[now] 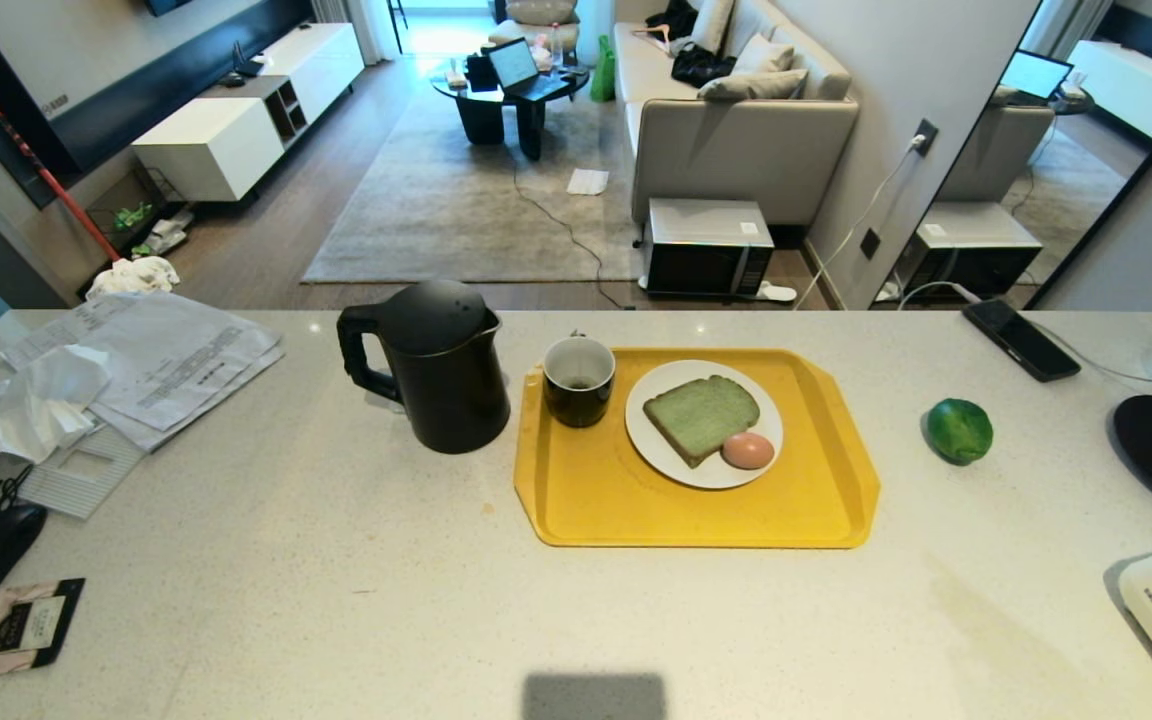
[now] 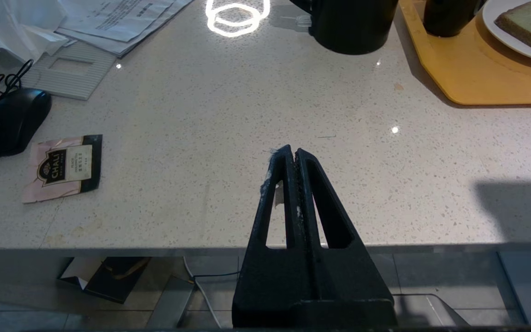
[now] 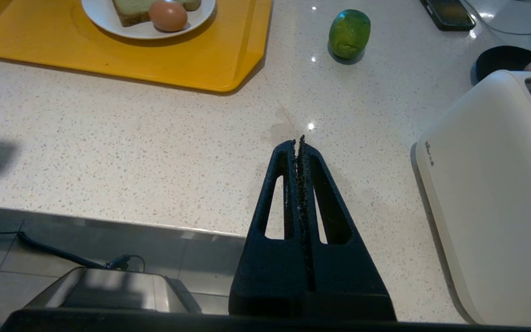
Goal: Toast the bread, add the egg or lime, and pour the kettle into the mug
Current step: Pick up the kettle
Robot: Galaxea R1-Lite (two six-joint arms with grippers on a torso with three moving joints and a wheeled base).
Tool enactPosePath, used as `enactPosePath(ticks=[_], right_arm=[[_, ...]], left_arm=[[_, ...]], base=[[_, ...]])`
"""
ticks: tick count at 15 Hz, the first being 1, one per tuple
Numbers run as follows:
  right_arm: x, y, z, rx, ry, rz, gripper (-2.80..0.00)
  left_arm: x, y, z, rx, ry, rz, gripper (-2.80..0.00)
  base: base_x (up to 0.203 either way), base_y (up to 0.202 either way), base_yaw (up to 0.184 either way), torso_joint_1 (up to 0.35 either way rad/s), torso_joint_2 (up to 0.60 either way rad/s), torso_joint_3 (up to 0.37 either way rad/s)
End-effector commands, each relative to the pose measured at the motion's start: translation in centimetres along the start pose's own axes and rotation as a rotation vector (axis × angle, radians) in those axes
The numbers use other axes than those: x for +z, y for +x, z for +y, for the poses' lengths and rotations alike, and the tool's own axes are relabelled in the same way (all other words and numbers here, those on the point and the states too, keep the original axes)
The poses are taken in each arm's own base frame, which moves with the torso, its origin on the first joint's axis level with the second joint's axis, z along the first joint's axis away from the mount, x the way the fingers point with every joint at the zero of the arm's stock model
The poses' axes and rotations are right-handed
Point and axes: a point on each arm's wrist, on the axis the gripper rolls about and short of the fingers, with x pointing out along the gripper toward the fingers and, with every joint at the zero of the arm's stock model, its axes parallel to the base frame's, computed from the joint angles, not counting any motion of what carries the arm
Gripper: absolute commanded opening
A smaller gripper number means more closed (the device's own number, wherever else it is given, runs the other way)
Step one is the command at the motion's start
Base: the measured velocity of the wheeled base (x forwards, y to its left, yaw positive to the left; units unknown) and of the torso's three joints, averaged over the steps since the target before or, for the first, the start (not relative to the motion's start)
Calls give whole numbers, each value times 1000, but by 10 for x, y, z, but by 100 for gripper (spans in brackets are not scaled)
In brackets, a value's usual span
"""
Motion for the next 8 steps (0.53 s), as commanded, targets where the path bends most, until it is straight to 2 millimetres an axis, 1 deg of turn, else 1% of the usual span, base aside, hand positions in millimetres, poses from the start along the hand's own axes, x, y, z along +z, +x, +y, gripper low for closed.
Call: enactPosePath(ticks=[1, 6, 8], right_arm=[[-2, -3, 0, -1, 4, -33, -280], [-1, -3, 0, -10, 97, -36, -280], [-1, -3, 0, -10, 98, -36, -280]], left_arm=[[0, 0, 0, -1, 0, 1, -280], [0, 0, 0, -1, 0, 0, -280], [0, 0, 0, 1, 0, 1, -280]], base=[[0, 0, 0, 0, 0, 0], [0, 0, 0, 0, 0, 0], [0, 0, 0, 0, 0, 0]])
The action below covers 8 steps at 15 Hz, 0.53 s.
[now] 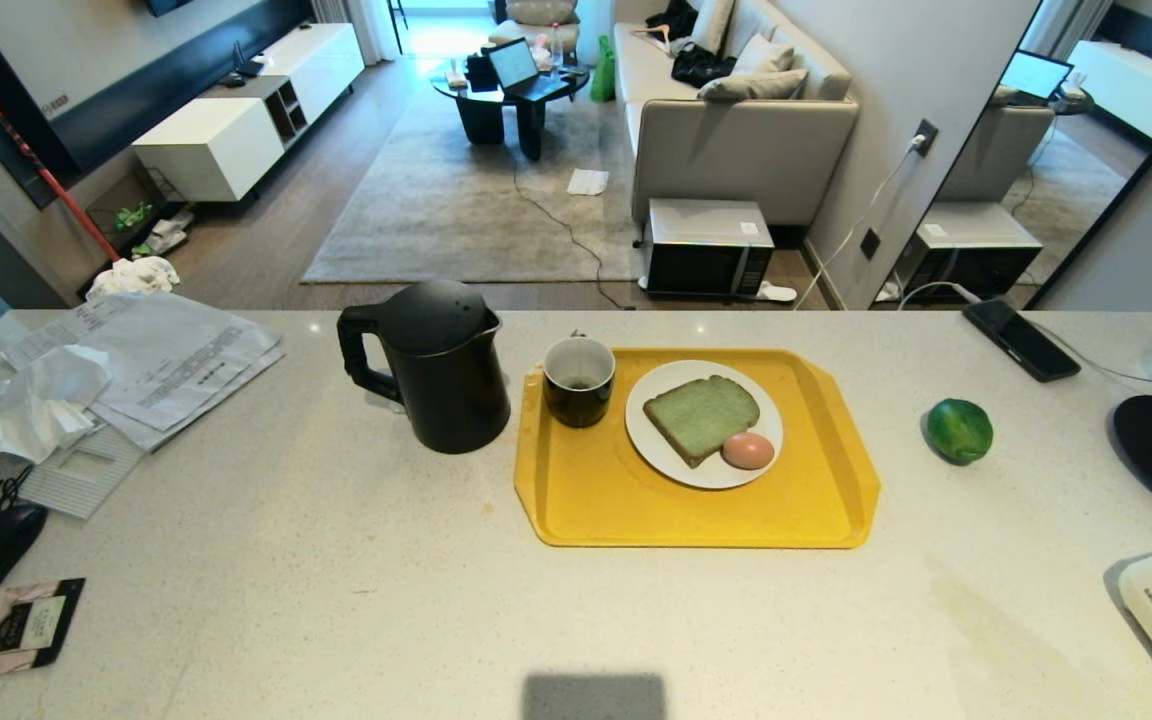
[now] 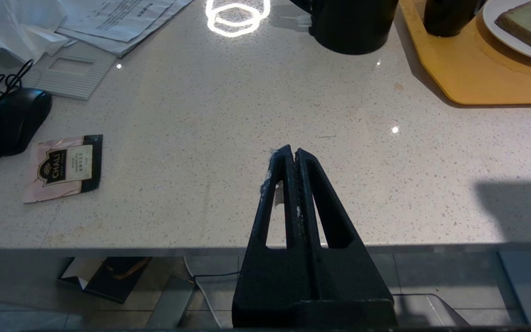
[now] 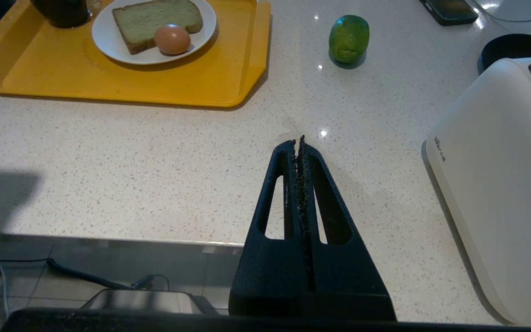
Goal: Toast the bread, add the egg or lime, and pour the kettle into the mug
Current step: Pick up the kettle
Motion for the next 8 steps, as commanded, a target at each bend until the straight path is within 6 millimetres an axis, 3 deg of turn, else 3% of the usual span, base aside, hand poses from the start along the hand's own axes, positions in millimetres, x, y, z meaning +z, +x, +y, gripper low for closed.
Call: enactPosePath(ticks=[1, 8], right_arm=[[0, 0, 0, 0, 0, 2, -280], [0, 0, 0, 0, 0, 2, -280]], left_arm=[[0, 0, 0, 1, 0, 1, -280], [0, 0, 0, 0, 11, 7, -280]], base=[[0, 0, 0, 0, 0, 0], [0, 0, 0, 0, 0, 0]])
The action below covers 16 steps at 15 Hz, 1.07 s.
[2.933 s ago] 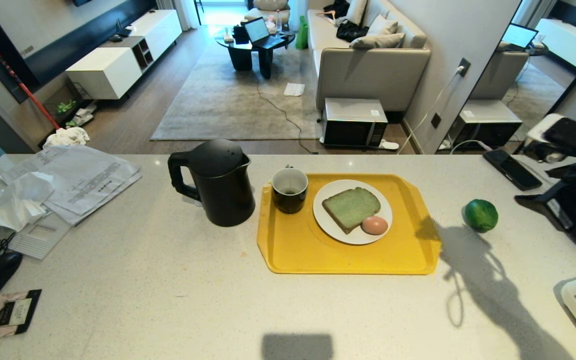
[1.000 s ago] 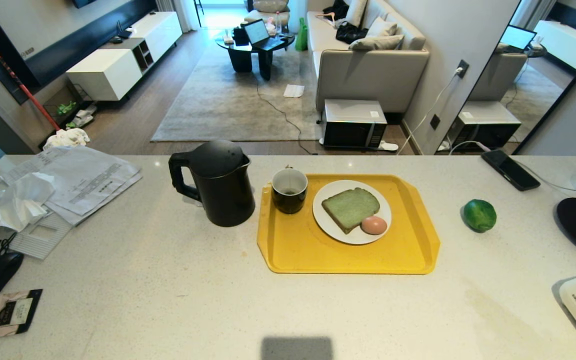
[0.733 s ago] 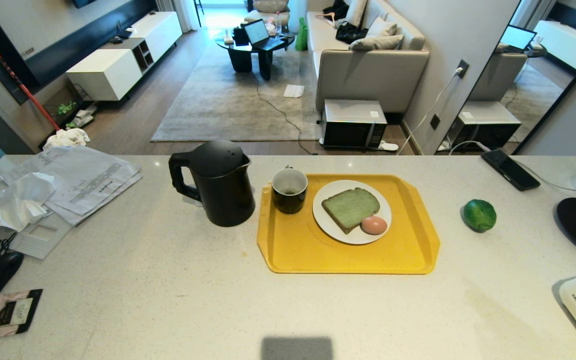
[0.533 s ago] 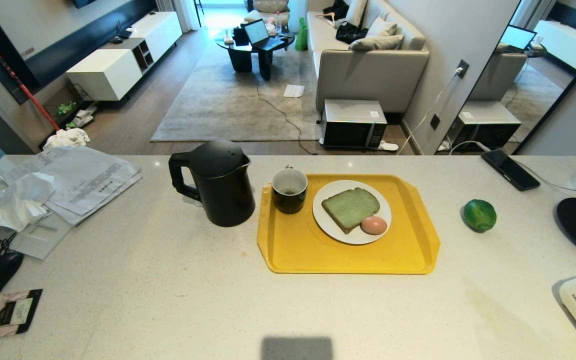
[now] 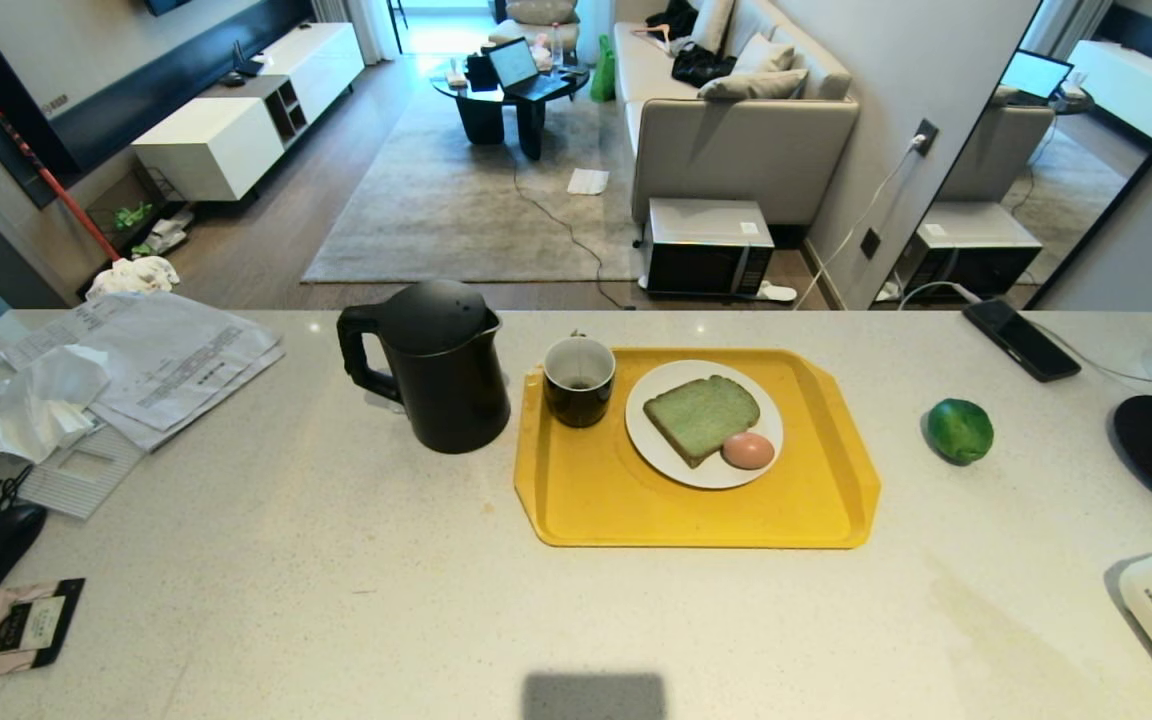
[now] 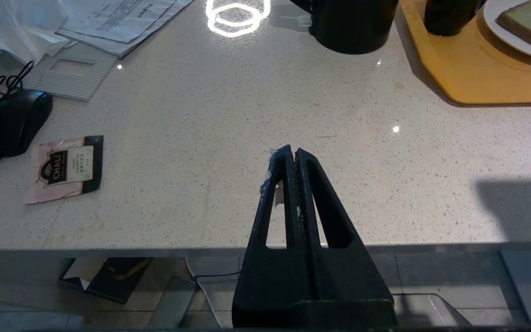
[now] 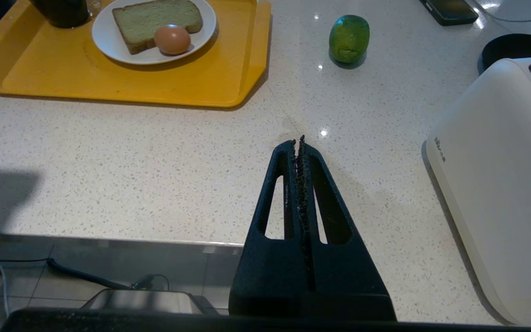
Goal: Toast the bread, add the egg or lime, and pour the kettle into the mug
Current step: Pick up the kettle
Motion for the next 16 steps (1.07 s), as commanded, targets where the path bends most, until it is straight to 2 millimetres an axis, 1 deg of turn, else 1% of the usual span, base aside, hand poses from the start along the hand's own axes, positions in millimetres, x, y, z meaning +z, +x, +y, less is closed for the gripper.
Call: enactPosePath(ticks=[1, 2, 3, 4, 5, 6, 7, 9, 11, 12, 14, 15, 16], right_arm=[[0, 0, 0, 0, 0, 4, -280], [0, 0, 0, 0, 0, 4, -280], [0, 0, 0, 0, 0, 2, -280], [0, 0, 0, 0, 0, 2, -280], [0, 0, 0, 0, 0, 4, -280], [0, 0, 0, 0, 0, 2, -280], [0, 0, 0, 0, 0, 2, -280], [0, 0, 0, 0, 0, 2, -280], [0, 0, 0, 0, 0, 4, -280], [0, 0, 0, 0, 0, 2, -280], [0, 0, 0, 0, 0, 2, -280], [0, 0, 0, 0, 0, 2, -280], [0, 0, 0, 0, 0, 3, -280]], left_arm=[[-1, 0, 0, -2, 2, 27, -280], [0, 0, 0, -3, 2, 39, -280], [4, -1, 0, -4, 4, 29, -280], [17, -3, 0, -4, 2, 8, -280], [30, -2, 1, -2, -2, 24, -280], [50, 3, 1, 4, -7, 47, -280], [74, 12, 1, 15, -12, 79, -280], [135, 46, 3, 46, -19, 124, -280], [187, 94, 5, 83, -20, 143, -280], [204, 120, 7, 101, -20, 151, -280], [222, 172, 12, 109, -24, 120, -280], [227, 192, 17, 81, -26, 65, -280], [229, 205, 26, 23, -13, -2, -280]], base=[[0, 0, 0, 0, 0, 0], [0, 0, 0, 0, 0, 0], [0, 0, 0, 0, 0, 0], [0, 0, 0, 0, 0, 0], [0, 0, 0, 0, 0, 0], [0, 0, 0, 0, 0, 0], [0, 0, 0, 0, 0, 0], [0, 0, 0, 0, 0, 0], [0, 0, 0, 0, 0, 0], [0, 0, 0, 0, 0, 0], [0, 0, 0, 0, 0, 0], [0, 0, 0, 0, 0, 0], [0, 0, 0, 0, 0, 0]])
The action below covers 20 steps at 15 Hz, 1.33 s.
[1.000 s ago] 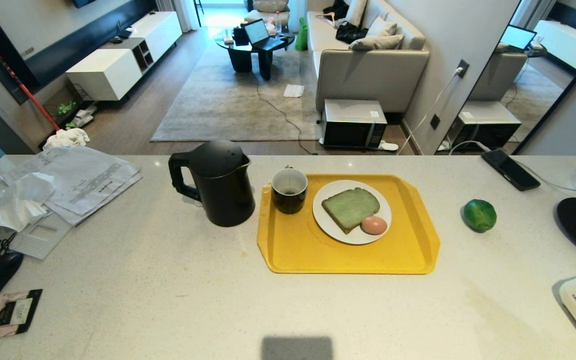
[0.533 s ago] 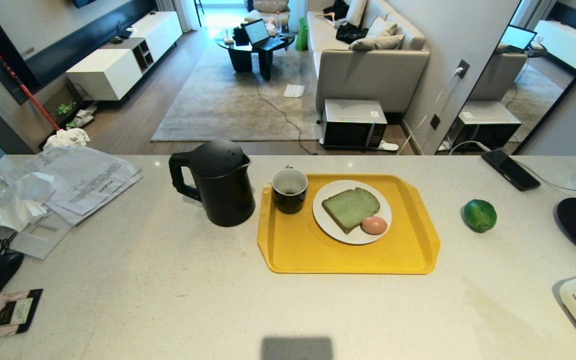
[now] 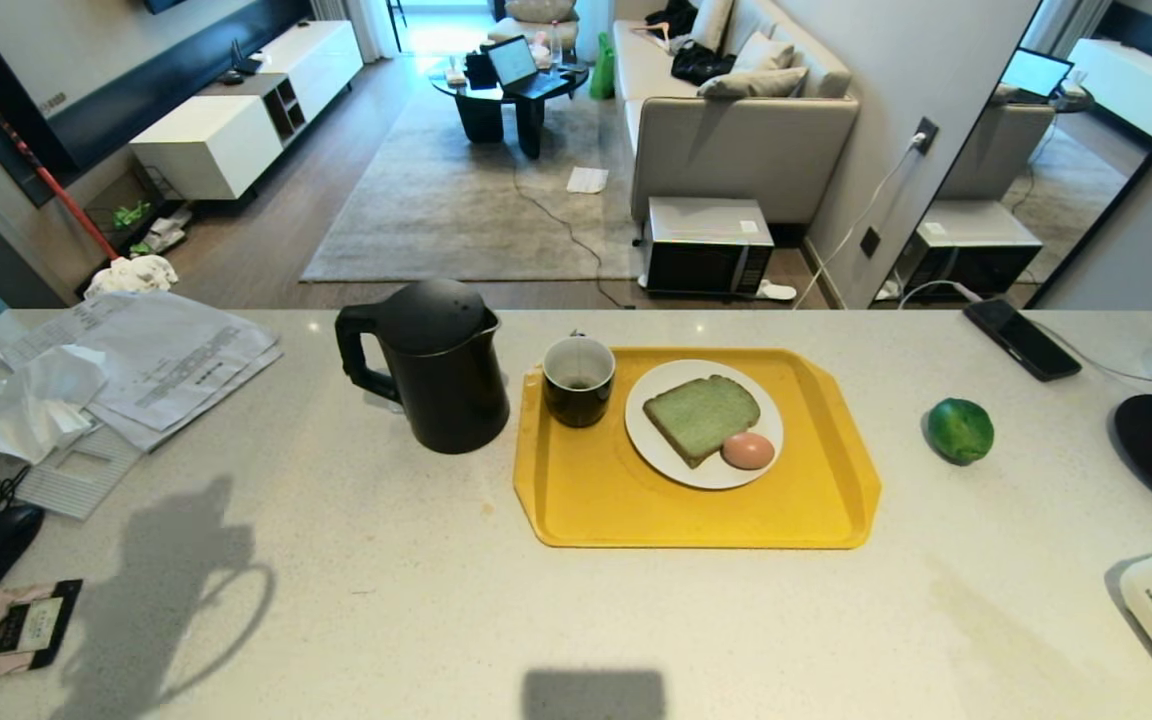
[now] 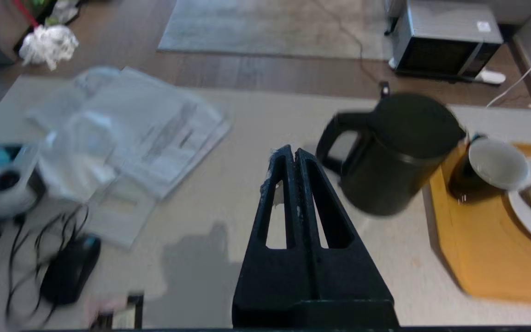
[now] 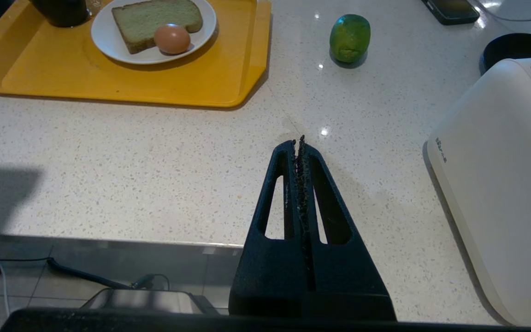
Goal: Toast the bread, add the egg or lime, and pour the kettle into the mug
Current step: Pick up the kettle
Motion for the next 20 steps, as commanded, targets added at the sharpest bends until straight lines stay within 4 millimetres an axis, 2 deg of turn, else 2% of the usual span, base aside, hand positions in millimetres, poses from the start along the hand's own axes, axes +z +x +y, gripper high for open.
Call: enactPosePath(ticks=[1, 5, 8, 9, 10, 12, 14, 20], right_arm=[[0, 0, 0, 0, 0, 1, -280], [0, 0, 0, 0, 0, 1, -280], [0, 0, 0, 0, 0, 1, -280], [0, 0, 0, 0, 0, 2, -280], [0, 0, 0, 0, 0, 1, -280], [0, 0, 0, 0, 0, 1, -280], [0, 0, 0, 0, 0, 1, -280], [0, 0, 0, 0, 0, 1, -280]], left_arm=[[-19, 64, 16, -93, 32, 1, -280], [-95, 95, 38, -188, 95, 0, -280], [-126, 103, 39, -226, 108, 36, -280], [-134, 103, 38, -230, 106, 62, -131], [-139, 104, 38, -235, 98, 80, 0], [-150, 107, 38, -240, 80, 117, 0], [-162, 118, 40, -243, 76, 141, 0], [-196, 175, 51, -267, 105, 60, 0]], base=[[0, 0, 0, 0, 0, 0], [0, 0, 0, 0, 0, 0], [0, 0, 0, 0, 0, 0], [0, 0, 0, 0, 0, 0], [0, 0, 0, 0, 0, 0], [0, 0, 0, 0, 0, 0], [0, 0, 0, 0, 0, 0], [0, 0, 0, 0, 0, 0]])
